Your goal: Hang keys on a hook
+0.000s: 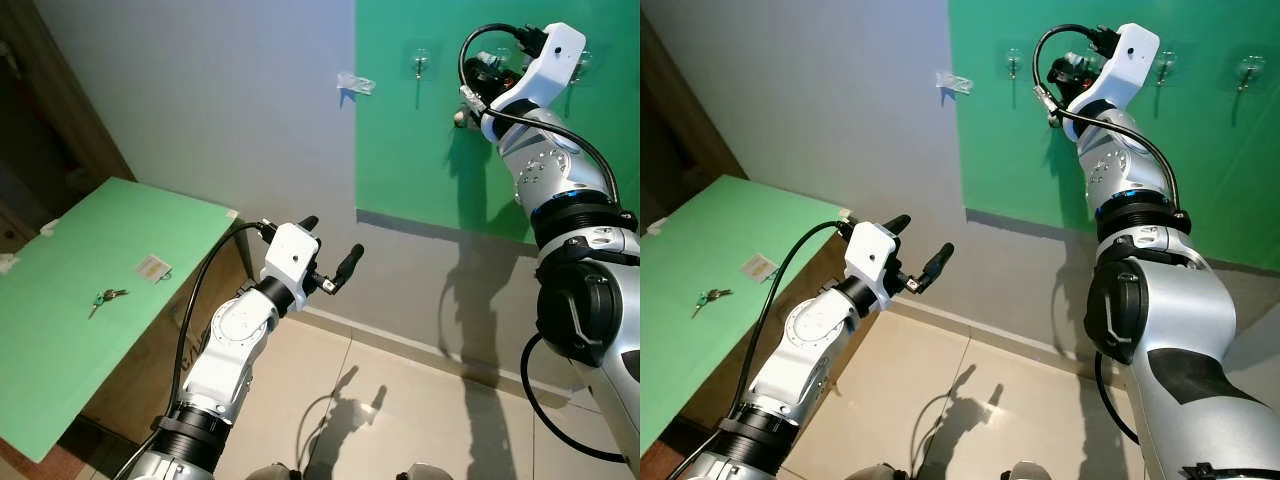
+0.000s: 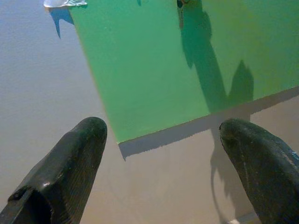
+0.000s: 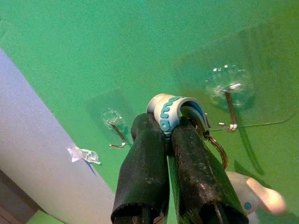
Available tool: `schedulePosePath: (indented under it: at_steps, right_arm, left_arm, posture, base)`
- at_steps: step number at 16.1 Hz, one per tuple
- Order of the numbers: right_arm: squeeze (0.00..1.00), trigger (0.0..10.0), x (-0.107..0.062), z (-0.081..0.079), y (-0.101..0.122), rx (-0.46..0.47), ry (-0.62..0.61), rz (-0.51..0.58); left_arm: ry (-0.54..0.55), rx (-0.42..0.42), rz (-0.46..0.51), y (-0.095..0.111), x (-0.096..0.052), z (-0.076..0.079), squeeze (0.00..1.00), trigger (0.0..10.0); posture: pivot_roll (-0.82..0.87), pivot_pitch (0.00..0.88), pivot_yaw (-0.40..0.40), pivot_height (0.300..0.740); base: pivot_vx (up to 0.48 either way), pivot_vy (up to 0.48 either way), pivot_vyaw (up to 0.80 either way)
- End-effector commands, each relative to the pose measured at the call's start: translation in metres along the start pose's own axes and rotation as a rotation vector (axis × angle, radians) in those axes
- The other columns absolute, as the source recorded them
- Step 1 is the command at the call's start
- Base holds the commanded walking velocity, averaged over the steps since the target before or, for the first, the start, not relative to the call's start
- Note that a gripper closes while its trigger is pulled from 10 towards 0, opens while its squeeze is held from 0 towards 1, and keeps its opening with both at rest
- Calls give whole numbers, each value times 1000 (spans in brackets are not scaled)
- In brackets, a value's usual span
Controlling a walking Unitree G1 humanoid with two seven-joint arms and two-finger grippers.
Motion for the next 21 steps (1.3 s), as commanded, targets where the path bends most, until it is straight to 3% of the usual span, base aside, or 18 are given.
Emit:
schedulePosePath:
  at_steps: [1,10,15,20,21]
  right_arm:
    - [0,0,5,-18,14,-33,50,35]
    - [0,0,2,-7,22,-115,-30,110]
    - [0,0,1,1,22,-55,-71,110]
    - [12,0,-3,20,12,175,-157,75]
    - [12,0,-3,21,12,182,-159,74]
  left_arm:
    - [12,10,7,2,-1,-3,0,10000]
    - [19,11,-10,-1,-4,-5,0,10000]
    - [18,11,-14,-2,-4,-5,0,10000]
    - [19,9,-17,-2,-4,-4,0,10000]
    - [19,8,-18,-2,-4,-4,0,10000]
  posture:
    - [-173,0,77,740]
    - [-164,7,74,740]
    - [-166,10,76,740]
    - [-160,14,73,740]
    - [-161,14,73,740]
  base:
    - [0,0,0]
    - [0,0,0]
    - [0,0,0]
    - [0,0,0]
    - [0,0,0]
Point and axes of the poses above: a point about 5 cm out from each wrist's last joint towards the gripper, its own x axis pointing out of the wrist towards the gripper, its own y axis along the axis of the wrist's last joint, z = x × y, the point moved 2 cm from there along x, pointing out of the wrist towards the gripper, and after that the axes turned 11 degrees about x, right-handed, at the moved point
